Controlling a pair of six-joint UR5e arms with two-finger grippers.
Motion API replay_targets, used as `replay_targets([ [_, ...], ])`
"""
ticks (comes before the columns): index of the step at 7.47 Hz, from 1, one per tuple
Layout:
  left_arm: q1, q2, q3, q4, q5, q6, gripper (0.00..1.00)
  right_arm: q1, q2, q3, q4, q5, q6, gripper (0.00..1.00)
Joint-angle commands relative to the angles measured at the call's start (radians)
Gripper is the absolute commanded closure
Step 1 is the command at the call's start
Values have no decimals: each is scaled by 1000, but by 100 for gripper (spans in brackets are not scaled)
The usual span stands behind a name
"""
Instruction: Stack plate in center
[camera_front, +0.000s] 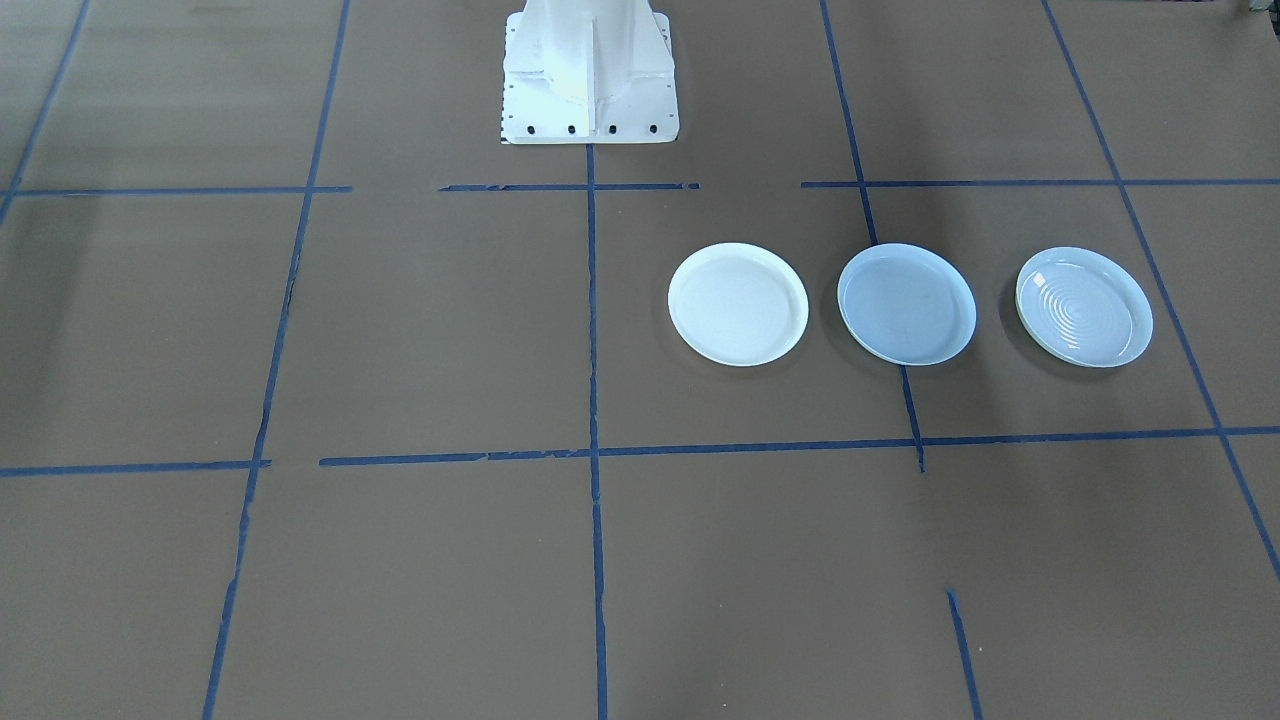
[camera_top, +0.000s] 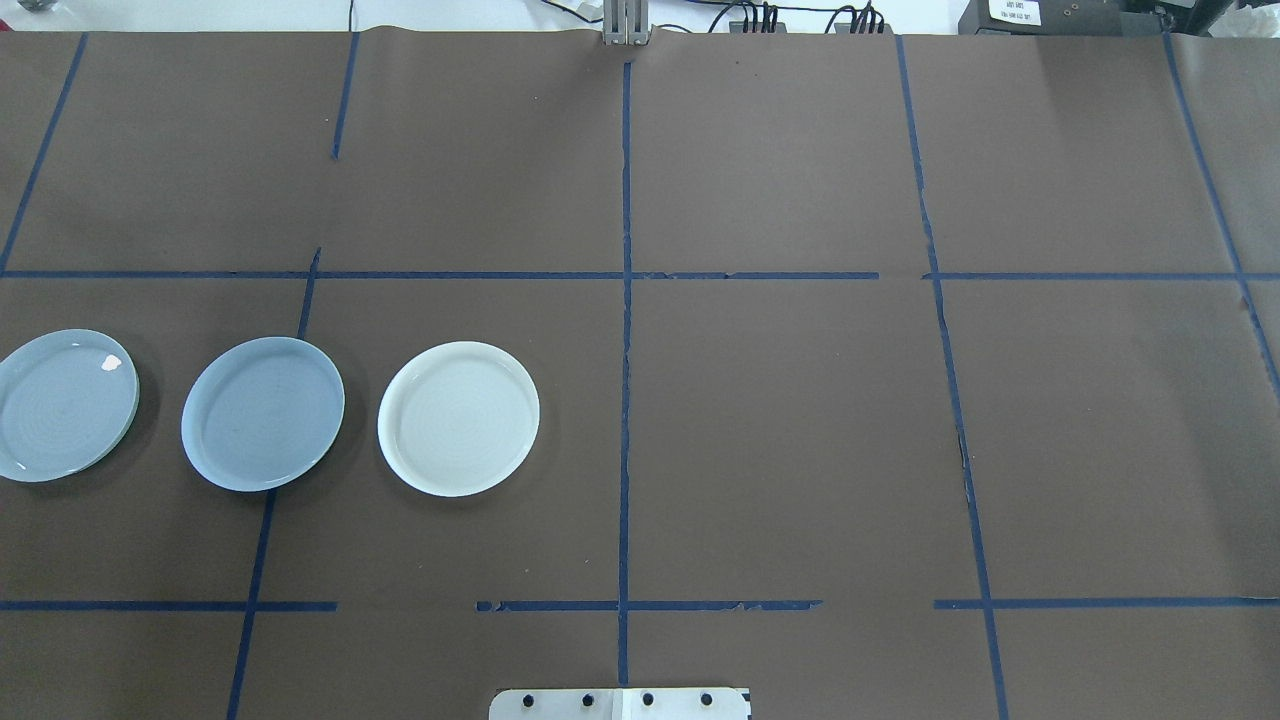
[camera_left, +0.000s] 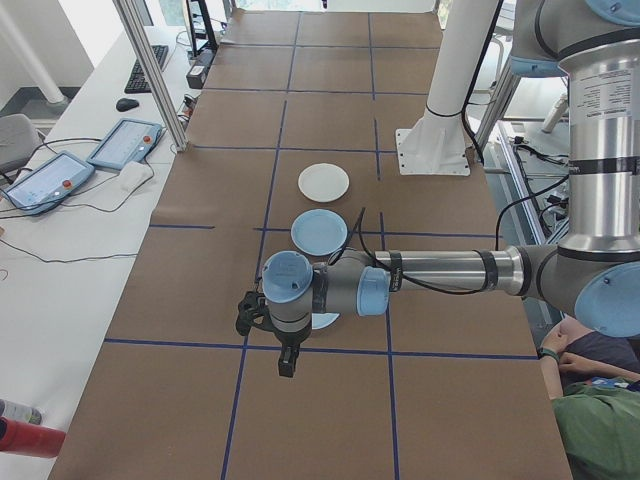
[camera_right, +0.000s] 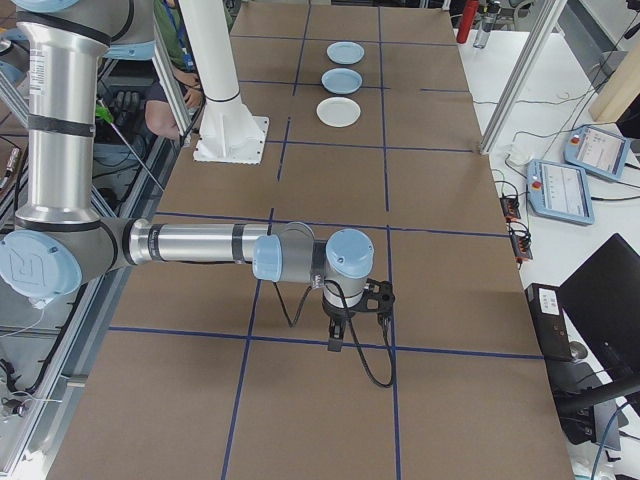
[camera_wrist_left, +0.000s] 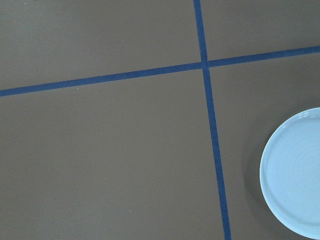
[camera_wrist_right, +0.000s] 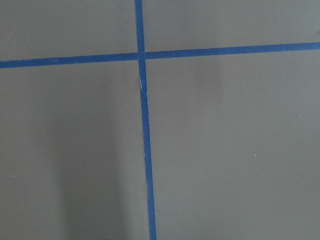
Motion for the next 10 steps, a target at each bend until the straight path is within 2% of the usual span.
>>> replay_targets([
  [1, 4, -2, -3, 0, 0, -1, 0, 0, 0, 0, 0, 0, 0, 0],
  [4, 7, -2, -2, -6, -11, -1, 0, 0, 0, 0, 0, 0, 0, 0],
  [5, 34, -9, -5, -24, -34, -3, 0, 0, 0, 0, 0, 0, 0, 0],
  [6, 91, -9, 3, -30, -57, -4, 0, 0, 0, 0, -2, 0, 0, 0],
  [8, 224, -15, 8, -59, -57, -61, 0, 0, 0, 0, 0, 0, 0, 0],
  [9, 285, -15, 40, -172, -57, -184, 0, 1, 0, 0, 0, 0, 0, 0],
  [10, 344, -15, 102, -334, -55, -330, 0, 0, 0, 0, 0, 0, 0, 0],
])
